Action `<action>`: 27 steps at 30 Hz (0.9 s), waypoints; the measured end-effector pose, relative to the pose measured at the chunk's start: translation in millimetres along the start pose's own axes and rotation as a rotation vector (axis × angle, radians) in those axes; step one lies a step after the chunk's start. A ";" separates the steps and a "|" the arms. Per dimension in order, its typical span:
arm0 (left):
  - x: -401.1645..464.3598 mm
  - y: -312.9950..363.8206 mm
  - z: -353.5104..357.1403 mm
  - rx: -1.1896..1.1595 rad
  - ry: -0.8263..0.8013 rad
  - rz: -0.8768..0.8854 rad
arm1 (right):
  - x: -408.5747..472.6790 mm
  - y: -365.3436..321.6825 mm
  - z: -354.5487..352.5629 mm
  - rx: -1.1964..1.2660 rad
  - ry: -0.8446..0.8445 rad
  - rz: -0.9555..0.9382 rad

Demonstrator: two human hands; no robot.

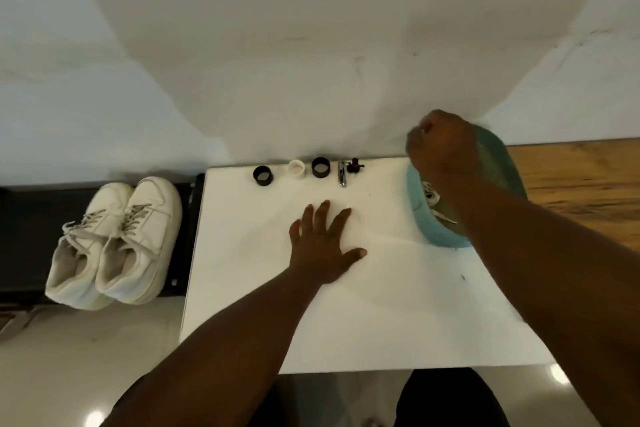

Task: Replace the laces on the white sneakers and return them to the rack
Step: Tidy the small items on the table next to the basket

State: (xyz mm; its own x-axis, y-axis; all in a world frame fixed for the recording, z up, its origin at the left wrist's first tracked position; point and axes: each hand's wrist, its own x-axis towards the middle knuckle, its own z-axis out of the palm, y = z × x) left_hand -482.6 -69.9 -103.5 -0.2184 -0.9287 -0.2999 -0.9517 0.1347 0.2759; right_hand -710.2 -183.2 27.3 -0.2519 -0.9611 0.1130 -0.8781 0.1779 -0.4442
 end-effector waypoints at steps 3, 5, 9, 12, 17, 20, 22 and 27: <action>13.1 -16.2 -25.0 -0.166 0.232 0.029 | -5.5 -55.6 38.9 0.051 -0.068 -0.271; 24.0 -31.7 -42.5 -0.244 0.416 0.024 | -14.5 -84.5 71.2 0.007 -0.292 -0.331; 62.9 -57.5 -70.6 -0.263 0.541 0.050 | -29.4 -109.9 123.0 -0.193 -0.431 -0.377; 89.6 -67.6 -80.8 -0.169 0.366 0.031 | -29.7 -106.5 145.1 -0.317 -0.398 -0.388; 94.3 -67.8 -81.6 0.010 0.240 -0.061 | -23.4 -102.0 145.2 -0.303 -0.381 -0.376; 87.4 -61.7 -82.4 -0.103 0.347 -0.134 | -25.0 -101.0 126.3 -0.190 -0.346 -0.368; 82.0 -55.2 -89.6 -0.162 0.424 -0.149 | -21.5 -98.9 107.8 -0.111 -0.269 -0.371; 74.3 -2.2 -107.1 -0.334 0.503 -0.066 | -5.3 -63.0 39.6 -0.077 -0.108 -0.343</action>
State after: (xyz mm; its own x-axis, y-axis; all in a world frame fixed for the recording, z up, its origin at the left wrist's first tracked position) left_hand -473.7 -176.2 -28.7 0.0449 -0.9917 0.1202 -0.8225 0.0316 0.5679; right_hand -637.5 -197.7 19.4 0.1033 -0.9837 0.1469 -0.9333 -0.1470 -0.3278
